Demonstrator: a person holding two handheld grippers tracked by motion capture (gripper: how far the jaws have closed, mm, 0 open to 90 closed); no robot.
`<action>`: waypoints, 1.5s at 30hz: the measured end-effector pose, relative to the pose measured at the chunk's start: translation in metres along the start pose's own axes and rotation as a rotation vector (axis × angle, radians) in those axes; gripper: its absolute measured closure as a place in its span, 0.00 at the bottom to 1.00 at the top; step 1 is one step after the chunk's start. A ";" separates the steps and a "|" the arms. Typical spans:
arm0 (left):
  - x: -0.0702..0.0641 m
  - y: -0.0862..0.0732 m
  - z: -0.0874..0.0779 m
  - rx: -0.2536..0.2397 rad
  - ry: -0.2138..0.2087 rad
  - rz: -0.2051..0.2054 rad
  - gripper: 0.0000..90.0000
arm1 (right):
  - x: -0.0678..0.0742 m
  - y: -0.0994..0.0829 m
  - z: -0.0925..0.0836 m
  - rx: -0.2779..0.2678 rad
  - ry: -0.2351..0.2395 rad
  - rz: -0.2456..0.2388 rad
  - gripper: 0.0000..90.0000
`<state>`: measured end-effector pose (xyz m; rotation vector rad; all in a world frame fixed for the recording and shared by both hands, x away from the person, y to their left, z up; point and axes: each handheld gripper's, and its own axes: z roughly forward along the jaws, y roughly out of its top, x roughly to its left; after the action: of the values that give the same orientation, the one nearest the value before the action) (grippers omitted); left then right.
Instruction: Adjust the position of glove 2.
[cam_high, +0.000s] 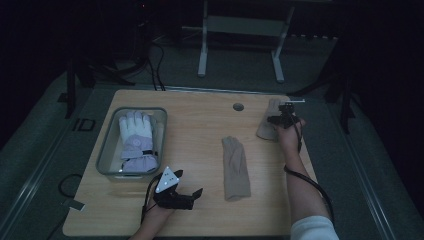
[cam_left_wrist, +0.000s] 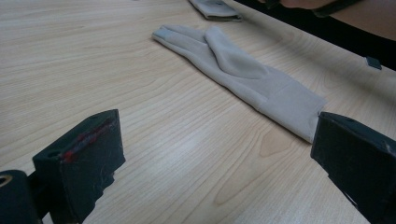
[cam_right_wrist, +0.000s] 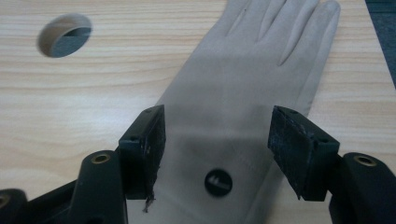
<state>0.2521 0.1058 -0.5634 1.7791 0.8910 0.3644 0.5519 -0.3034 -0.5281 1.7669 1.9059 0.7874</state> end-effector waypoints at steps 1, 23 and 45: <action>0.000 0.000 0.000 0.001 0.000 -0.001 0.03 | 0.000 0.001 0.003 0.005 0.013 0.011 0.36; 0.002 -0.002 -0.001 0.006 0.009 -0.015 0.03 | 0.000 -0.002 0.015 0.007 -0.098 -0.081 0.88; 0.002 0.000 -0.001 0.001 0.025 0.006 0.03 | 0.008 0.006 -0.069 -0.109 0.017 -0.183 0.89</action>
<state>0.2524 0.1078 -0.5637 1.7819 0.9042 0.3912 0.5110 -0.3040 -0.4721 1.5020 1.9633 0.8251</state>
